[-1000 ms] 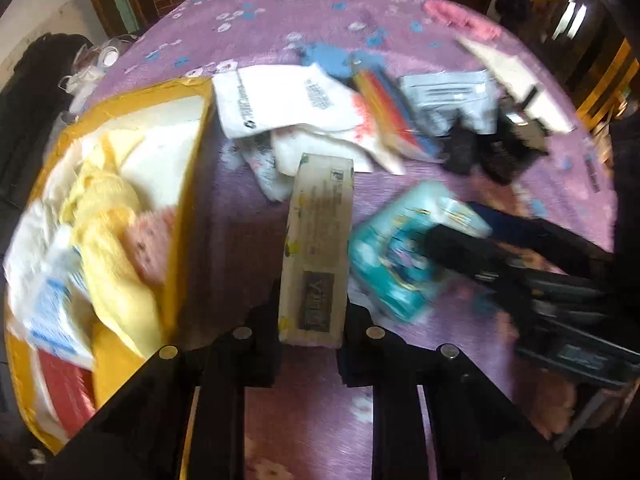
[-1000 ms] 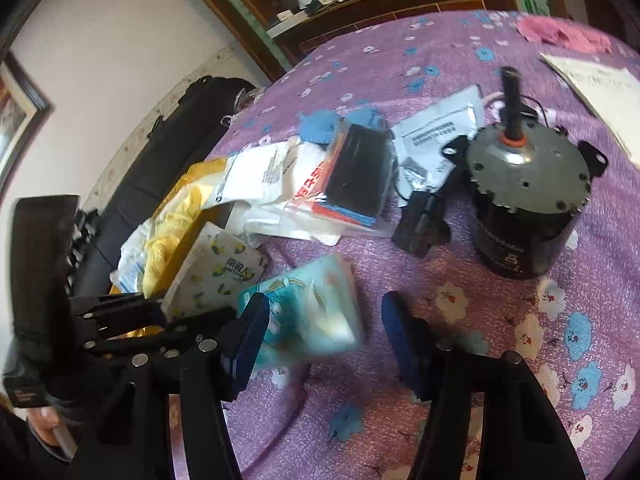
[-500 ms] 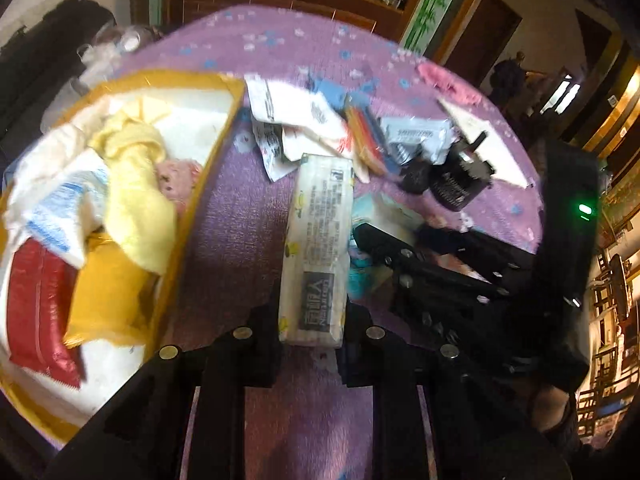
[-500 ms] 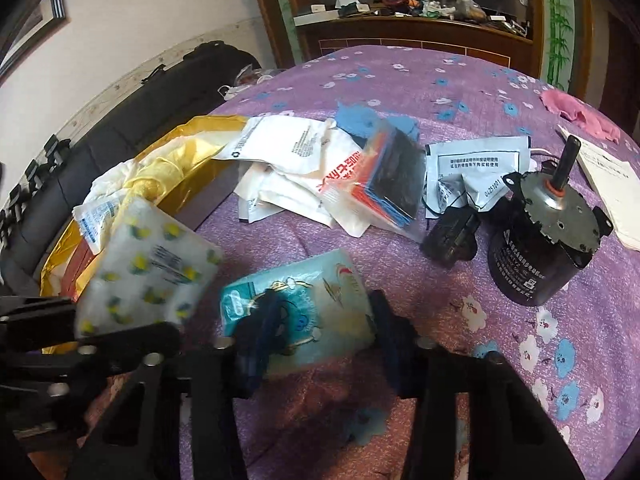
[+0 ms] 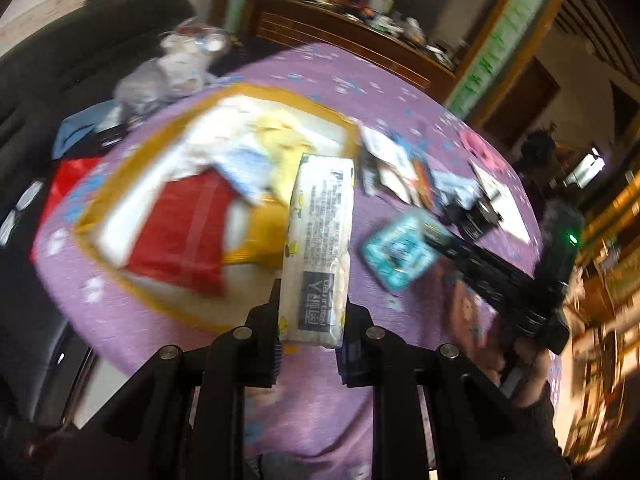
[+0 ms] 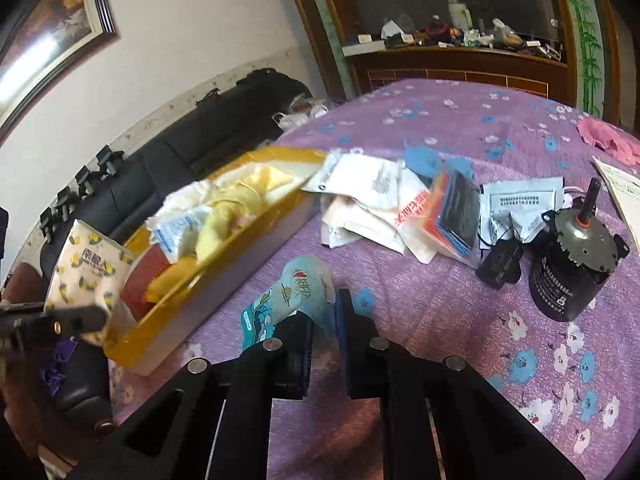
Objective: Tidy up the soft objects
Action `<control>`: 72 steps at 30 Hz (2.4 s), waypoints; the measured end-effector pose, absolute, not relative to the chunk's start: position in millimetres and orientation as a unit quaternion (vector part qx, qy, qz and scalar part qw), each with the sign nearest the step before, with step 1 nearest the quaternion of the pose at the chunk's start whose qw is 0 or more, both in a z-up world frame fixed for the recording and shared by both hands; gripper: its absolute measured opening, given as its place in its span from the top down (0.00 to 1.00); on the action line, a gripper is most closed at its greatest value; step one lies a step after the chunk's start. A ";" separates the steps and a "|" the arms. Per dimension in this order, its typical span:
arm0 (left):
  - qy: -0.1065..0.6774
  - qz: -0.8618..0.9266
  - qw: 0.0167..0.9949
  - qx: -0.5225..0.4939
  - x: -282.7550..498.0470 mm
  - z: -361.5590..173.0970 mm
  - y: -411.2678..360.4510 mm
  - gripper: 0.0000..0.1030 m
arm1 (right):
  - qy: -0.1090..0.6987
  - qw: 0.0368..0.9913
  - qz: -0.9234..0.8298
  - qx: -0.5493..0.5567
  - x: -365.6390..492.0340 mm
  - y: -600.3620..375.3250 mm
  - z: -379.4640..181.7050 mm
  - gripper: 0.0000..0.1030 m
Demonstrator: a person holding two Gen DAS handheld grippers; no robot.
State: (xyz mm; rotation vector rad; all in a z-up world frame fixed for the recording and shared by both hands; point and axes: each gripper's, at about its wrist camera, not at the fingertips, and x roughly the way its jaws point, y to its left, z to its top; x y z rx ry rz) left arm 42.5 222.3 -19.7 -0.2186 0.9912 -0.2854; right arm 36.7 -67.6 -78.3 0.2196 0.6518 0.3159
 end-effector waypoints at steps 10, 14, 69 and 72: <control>0.466 -0.098 0.872 -0.113 66.7 -22.6 267.5 0.82 | 0.290 0.924 0.223 0.115 15.3 -7.5 -16.9 0.91; 0.476 -0.109 0.866 -0.108 86.6 -40.2 273.9 0.82 | 0.322 0.916 0.226 0.076 42.8 36.4 -27.8 0.90; 0.448 -0.228 0.857 -0.118 89.9 -9.7 170.0 0.33 | 0.442 0.893 -0.027 0.082 173.7 -100.0 -57.3 0.87; 0.459 -0.235 0.851 -0.101 100.7 -11.6 152.1 0.33 | 0.423 0.901 -0.007 0.097 159.0 -103.1 -52.2 0.95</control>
